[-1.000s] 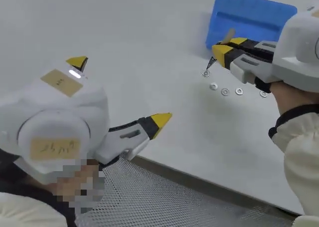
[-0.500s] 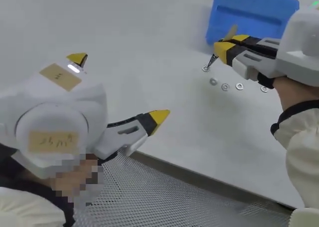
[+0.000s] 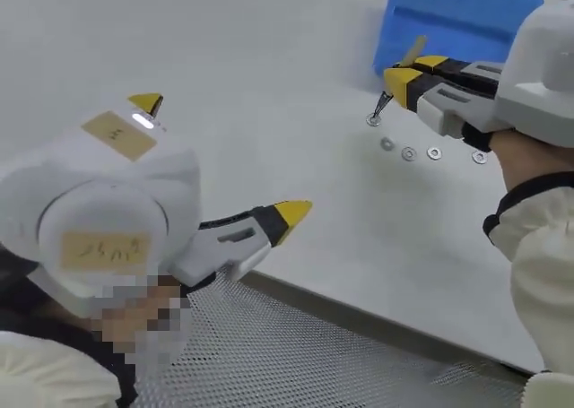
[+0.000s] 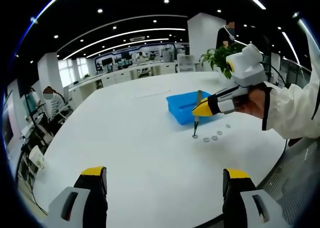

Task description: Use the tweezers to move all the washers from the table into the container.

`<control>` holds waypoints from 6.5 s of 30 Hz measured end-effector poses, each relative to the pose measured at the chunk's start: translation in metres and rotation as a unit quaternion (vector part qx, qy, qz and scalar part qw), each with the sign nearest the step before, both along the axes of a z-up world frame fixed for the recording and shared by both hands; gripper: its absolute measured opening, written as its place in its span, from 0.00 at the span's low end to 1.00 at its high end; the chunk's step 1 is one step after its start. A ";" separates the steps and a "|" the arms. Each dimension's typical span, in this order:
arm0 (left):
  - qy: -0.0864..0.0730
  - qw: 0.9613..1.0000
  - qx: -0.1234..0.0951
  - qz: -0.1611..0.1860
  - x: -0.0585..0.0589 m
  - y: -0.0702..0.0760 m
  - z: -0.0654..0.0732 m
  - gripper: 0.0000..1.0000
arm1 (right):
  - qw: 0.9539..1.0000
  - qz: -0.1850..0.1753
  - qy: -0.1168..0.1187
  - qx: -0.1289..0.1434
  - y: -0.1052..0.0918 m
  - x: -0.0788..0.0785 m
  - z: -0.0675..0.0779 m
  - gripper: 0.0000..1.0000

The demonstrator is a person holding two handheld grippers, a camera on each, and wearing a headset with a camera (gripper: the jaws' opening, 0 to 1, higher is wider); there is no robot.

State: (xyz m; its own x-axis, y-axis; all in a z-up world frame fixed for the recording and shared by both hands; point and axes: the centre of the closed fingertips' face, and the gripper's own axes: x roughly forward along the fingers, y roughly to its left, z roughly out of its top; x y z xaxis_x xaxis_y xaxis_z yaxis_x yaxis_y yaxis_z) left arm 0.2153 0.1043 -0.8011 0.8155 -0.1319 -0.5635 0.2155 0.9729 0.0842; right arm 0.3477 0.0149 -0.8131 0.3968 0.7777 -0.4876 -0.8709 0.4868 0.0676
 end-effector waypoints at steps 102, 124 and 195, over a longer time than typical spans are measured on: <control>0.025 0.999 0.016 -0.033 -0.005 -0.010 -0.010 0.99 | 0.997 0.022 -0.030 -0.062 -0.005 -0.014 0.001 0.00; 0.026 0.999 0.034 -0.032 -0.007 -0.005 -0.012 0.99 | 0.997 0.006 -0.063 -0.036 -0.009 0.001 0.057 0.00; 0.040 0.997 0.047 -0.035 -0.008 -0.005 -0.016 0.95 | 0.994 -0.100 -0.037 0.019 -0.013 0.082 0.032 0.02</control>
